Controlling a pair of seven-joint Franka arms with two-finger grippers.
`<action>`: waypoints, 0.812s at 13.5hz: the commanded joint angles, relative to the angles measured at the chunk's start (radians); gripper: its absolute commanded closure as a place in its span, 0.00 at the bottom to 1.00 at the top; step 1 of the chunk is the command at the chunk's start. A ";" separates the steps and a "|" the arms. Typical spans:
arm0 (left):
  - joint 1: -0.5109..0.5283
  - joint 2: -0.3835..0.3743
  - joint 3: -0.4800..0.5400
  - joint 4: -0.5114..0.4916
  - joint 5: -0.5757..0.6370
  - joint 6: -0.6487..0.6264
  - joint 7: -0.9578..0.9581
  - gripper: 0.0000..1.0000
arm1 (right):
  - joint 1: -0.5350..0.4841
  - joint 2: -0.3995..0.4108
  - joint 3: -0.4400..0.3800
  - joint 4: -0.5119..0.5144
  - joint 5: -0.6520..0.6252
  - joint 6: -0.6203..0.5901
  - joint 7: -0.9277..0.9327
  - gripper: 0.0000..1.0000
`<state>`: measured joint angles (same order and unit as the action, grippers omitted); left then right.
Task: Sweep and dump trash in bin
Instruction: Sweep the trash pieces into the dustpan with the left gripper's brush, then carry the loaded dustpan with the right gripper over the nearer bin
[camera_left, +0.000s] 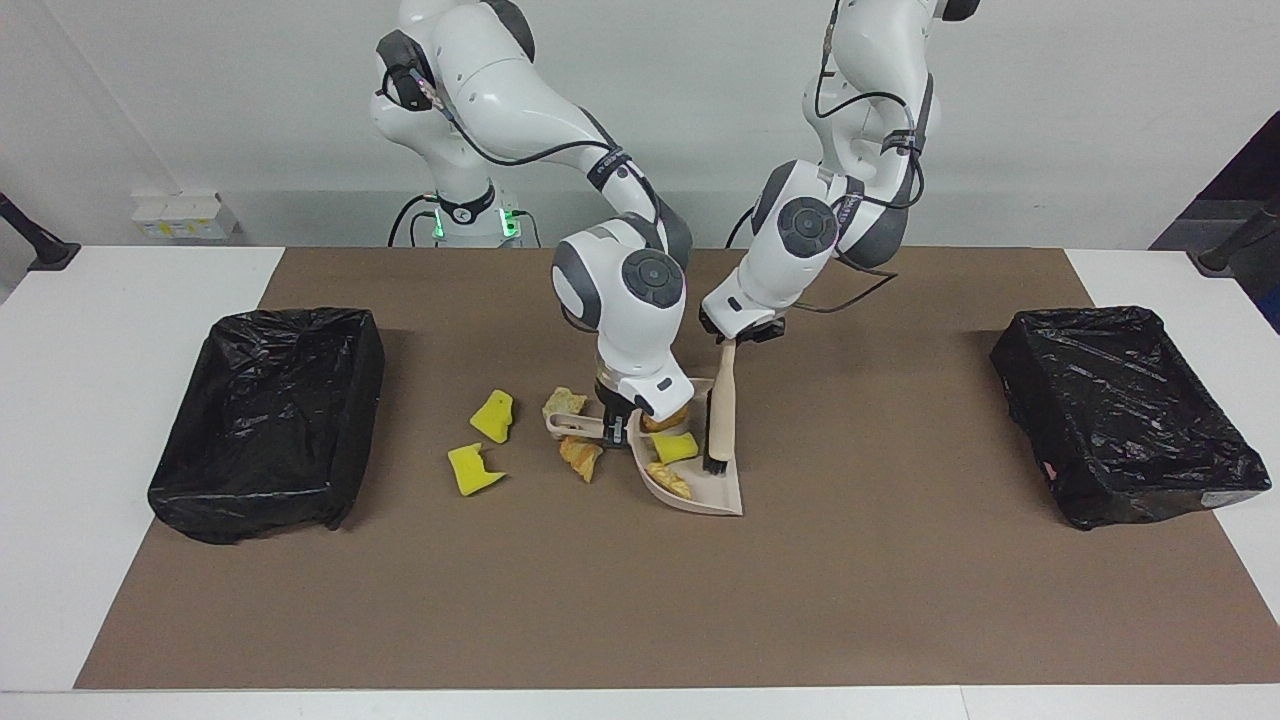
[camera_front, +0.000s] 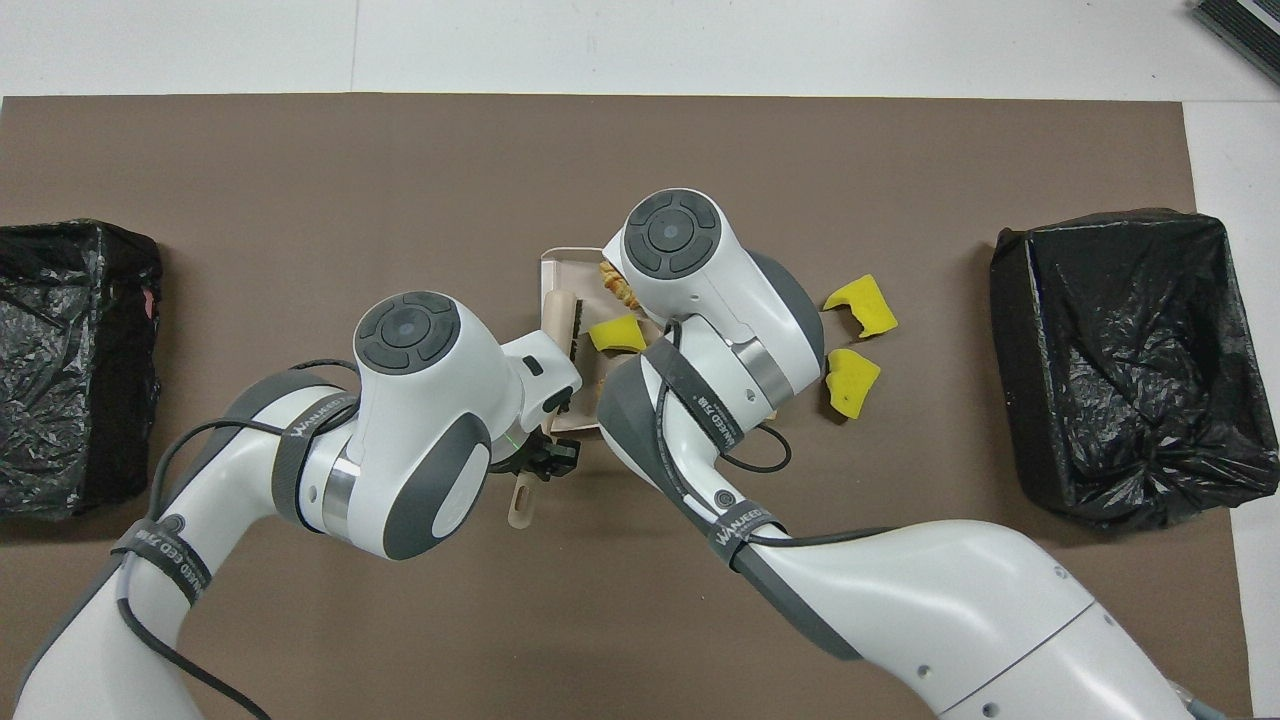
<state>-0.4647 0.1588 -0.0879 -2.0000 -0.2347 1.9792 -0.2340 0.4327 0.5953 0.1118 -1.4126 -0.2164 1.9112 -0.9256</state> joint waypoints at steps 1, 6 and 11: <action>0.014 -0.039 0.019 0.000 -0.015 -0.040 0.002 1.00 | -0.017 -0.019 0.011 -0.054 0.014 0.063 0.016 1.00; 0.110 -0.184 0.028 0.038 0.000 -0.192 -0.001 1.00 | -0.074 -0.115 0.016 -0.172 0.034 0.144 -0.012 1.00; 0.124 -0.318 0.022 -0.021 0.020 -0.378 -0.193 1.00 | -0.196 -0.319 0.014 -0.296 0.124 0.097 -0.179 1.00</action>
<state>-0.3299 -0.1112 -0.0538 -1.9557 -0.2268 1.6132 -0.3288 0.2945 0.4076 0.1117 -1.5923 -0.1361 2.0172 -1.0340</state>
